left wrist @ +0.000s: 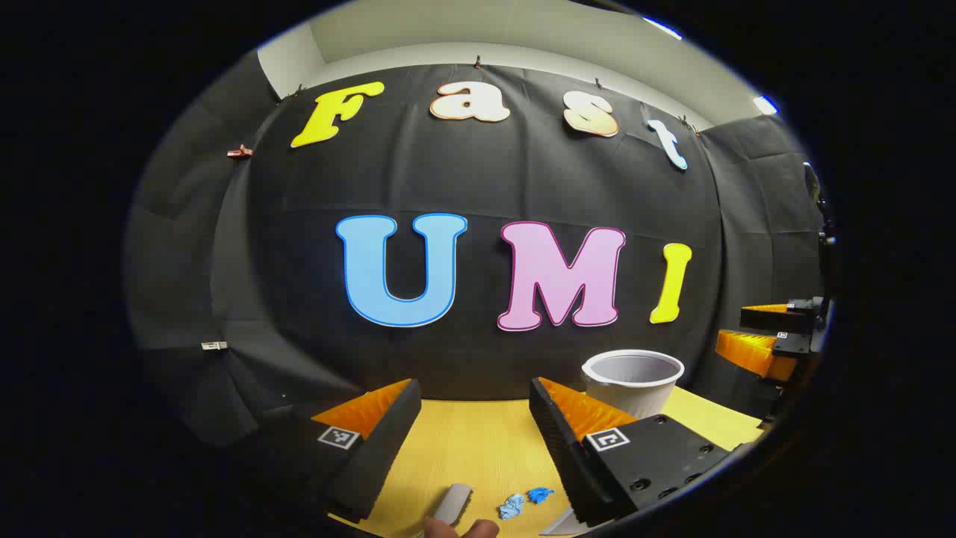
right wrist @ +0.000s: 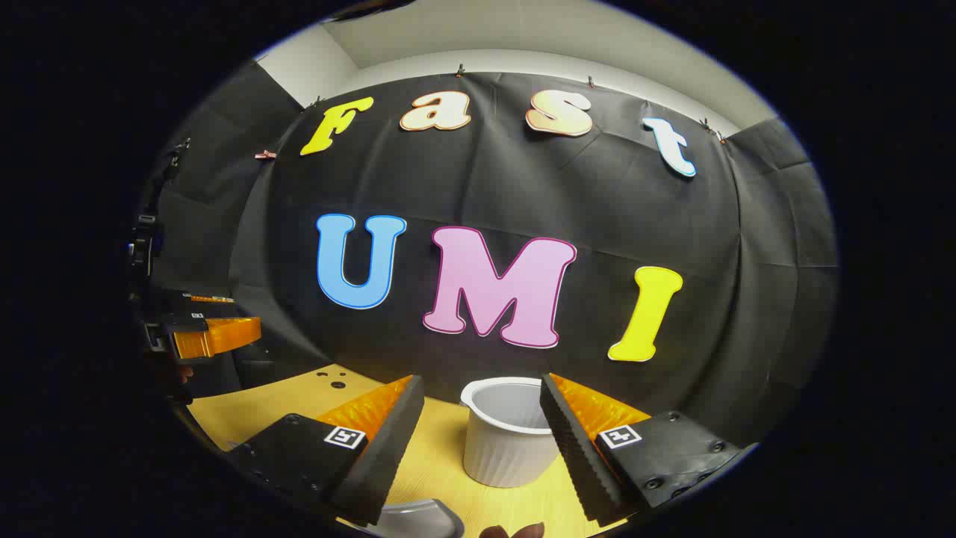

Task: Pick up the small broom and dustpan from the desktop, sweep the trash into the dustpan with the broom, and then empty the trash into the garbage bin.

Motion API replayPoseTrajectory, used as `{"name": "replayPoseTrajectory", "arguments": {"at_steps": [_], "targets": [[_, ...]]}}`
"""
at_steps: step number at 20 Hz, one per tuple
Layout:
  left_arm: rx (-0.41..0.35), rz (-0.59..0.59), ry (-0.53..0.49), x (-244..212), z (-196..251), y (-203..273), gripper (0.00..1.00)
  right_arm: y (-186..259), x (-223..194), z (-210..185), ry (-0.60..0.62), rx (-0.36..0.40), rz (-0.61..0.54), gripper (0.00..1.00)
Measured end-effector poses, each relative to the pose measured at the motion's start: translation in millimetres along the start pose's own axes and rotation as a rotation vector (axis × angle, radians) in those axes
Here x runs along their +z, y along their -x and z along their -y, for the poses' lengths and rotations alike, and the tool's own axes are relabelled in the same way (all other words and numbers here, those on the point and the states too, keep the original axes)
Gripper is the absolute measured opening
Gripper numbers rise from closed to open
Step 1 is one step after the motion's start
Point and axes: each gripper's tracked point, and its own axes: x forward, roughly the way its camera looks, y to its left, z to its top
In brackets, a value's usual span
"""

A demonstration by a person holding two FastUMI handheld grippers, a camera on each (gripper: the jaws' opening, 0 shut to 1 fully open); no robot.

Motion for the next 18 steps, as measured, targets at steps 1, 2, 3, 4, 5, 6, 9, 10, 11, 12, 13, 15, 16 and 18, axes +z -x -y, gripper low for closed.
{"name": "replayPoseTrajectory", "arguments": {"at_steps": [1, 2, 3, 4, 5, 6, 9, 10, 11, 12, 13, 15, 16, 18], "targets": [[0.002, 0.002, -0.002, 0.3, -0.7, 0.4, 0.94, 0.0, -0.3, 0.6, 0.002, -0.004, -0.001, 0.97], [0.007, 0.005, -0.003, 2.1, -2.1, 1.4, 0.94, 0.8, 0.4, 0.7, 0.005, -0.004, 0.002, 0.97], [0.008, 0.011, -0.002, 2.9, -2.3, 2.0, 0.94, 0.9, 0.3, -0.2, 0.010, -0.005, 0.000, 0.97], [0.008, 0.012, -0.002, 4.0, -1.4, 2.5, 0.94, 1.2, -0.8, -0.8, 0.013, -0.002, 0.000, 0.97], [0.008, 0.010, -0.004, 2.1, -1.9, 2.9, 0.94, 2.1, -1.5, -2.3, 0.015, 0.000, -0.003, 0.97], [0.007, 0.008, -0.005, 2.0, -2.1, 3.4, 0.94, 2.7, -2.8, -2.3, 0.015, 0.002, -0.007, 0.97], [0.006, 0.002, -0.004, -0.1, -3.1, 6.5, 0.94, 4.8, -3.3, -3.7, 0.008, 0.007, -0.010, 0.97], [0.004, 0.003, -0.001, 1.3, -3.2, 7.5, 0.94, 5.2, -3.3, -4.8, 0.012, 0.012, -0.010, 0.97], [0.002, 0.004, 0.003, 0.8, -2.3, 7.8, 0.94, 6.3, -3.1, -4.9, 0.016, 0.014, -0.010, 0.97], [0.001, 0.003, 0.004, 1.9, -2.4, 7.7, 0.94, 6.7, -3.5, -5.2, 0.017, 0.017, -0.010, 0.97], [0.002, 0.002, 0.002, 0.5, -3.3, 8.4, 0.94, 7.3, -3.7, -6.7, 0.013, 0.023, -0.012, 0.97], [-0.001, -0.001, -0.006, -1.5, -2.9, 10.8, 0.94, 8.7, -7.6, -12.7, -0.002, 0.058, -0.030, 0.97], [-0.002, -0.003, -0.009, -1.0, -3.2, 11.7, 0.94, 10.3, -13.7, -15.7, -0.006, 0.087, -0.052, 0.97], [-0.001, -0.009, -0.009, -2.9, -3.7, 13.9, 0.94, 16.7, -38.1, -21.7, -0.004, 0.167, -0.136, 0.97]]}}
